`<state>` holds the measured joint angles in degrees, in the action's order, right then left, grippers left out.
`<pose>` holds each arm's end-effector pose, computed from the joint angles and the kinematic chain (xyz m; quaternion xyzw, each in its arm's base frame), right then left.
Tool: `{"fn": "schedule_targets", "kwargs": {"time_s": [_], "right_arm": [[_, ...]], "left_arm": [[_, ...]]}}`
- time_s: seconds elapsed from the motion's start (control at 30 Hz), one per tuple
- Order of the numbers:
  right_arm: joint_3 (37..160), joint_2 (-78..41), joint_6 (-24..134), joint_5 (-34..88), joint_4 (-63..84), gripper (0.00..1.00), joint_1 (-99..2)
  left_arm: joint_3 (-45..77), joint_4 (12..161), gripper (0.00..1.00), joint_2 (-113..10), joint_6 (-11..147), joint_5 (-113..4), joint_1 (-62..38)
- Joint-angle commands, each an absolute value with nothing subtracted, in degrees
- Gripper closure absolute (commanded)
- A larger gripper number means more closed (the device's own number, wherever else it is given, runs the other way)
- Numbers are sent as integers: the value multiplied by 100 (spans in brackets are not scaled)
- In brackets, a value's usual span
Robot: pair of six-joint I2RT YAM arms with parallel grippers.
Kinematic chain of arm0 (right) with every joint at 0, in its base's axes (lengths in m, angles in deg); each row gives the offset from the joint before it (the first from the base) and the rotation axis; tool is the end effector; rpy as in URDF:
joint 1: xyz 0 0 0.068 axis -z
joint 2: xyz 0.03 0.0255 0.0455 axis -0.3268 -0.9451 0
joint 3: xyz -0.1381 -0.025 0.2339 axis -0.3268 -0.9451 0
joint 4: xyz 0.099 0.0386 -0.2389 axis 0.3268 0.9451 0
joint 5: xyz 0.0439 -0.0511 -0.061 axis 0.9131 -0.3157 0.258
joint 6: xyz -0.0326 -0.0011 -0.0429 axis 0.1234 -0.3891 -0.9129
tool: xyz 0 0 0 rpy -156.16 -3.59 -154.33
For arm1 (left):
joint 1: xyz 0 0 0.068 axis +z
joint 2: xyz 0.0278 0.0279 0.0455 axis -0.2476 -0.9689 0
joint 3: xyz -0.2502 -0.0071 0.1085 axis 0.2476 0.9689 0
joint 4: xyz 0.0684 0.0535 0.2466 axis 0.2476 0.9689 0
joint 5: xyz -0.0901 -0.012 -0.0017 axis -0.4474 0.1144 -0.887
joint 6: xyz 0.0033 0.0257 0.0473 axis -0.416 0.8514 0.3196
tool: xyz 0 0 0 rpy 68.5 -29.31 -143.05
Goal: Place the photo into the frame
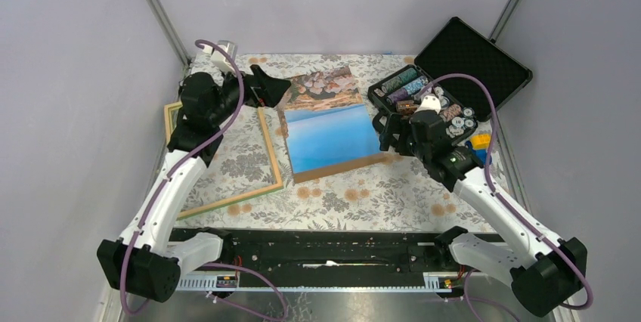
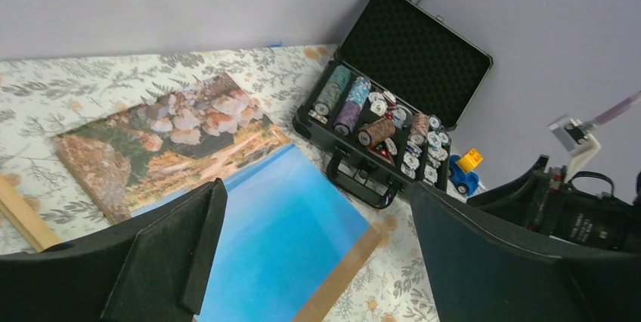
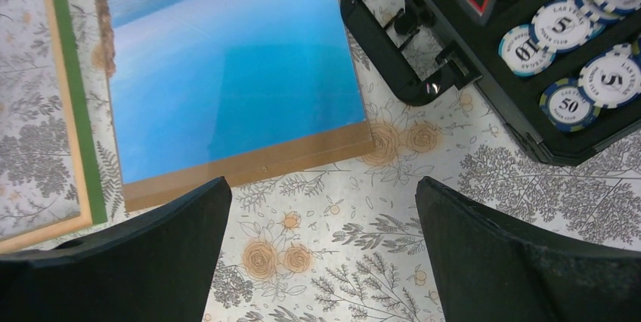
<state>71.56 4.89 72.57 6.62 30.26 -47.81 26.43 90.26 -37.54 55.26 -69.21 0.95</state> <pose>0.2006 0.1012 0.3064 0.0240 0.8573 0.1429 0.4939 0.2370 -0.0708 0.4035 0.0717 0.7132 -0.3555 0.5998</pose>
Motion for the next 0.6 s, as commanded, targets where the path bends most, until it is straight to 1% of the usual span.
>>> {"fn": "schedule_targets", "kwargs": {"time_s": [0.0, 0.23, 0.37, 0.43, 0.57], "right_arm": [[7003, 289, 7529, 619, 2767, 0, -4755], [6922, -278, 7772, 1095, 2472, 0, -4622], [6775, -681, 8092, 2547, 1962, 0, -3858], [6650, -889, 8205, 3223, 1588, 0, -3419], [6807, -1514, 8087, 3925, 1456, 0, -3039]], "left_arm": [[2324, 9025, 1, -3991, 5357, -7101, -43], [2215, 9143, 1, -4643, 5264, -6817, -386], [2168, 9445, 2, -5263, 5420, -6460, -959], [2039, 9704, 4, -5659, 5485, -6387, -1248], [1843, 10141, 6, -6414, 5304, -6442, -1496]]}}
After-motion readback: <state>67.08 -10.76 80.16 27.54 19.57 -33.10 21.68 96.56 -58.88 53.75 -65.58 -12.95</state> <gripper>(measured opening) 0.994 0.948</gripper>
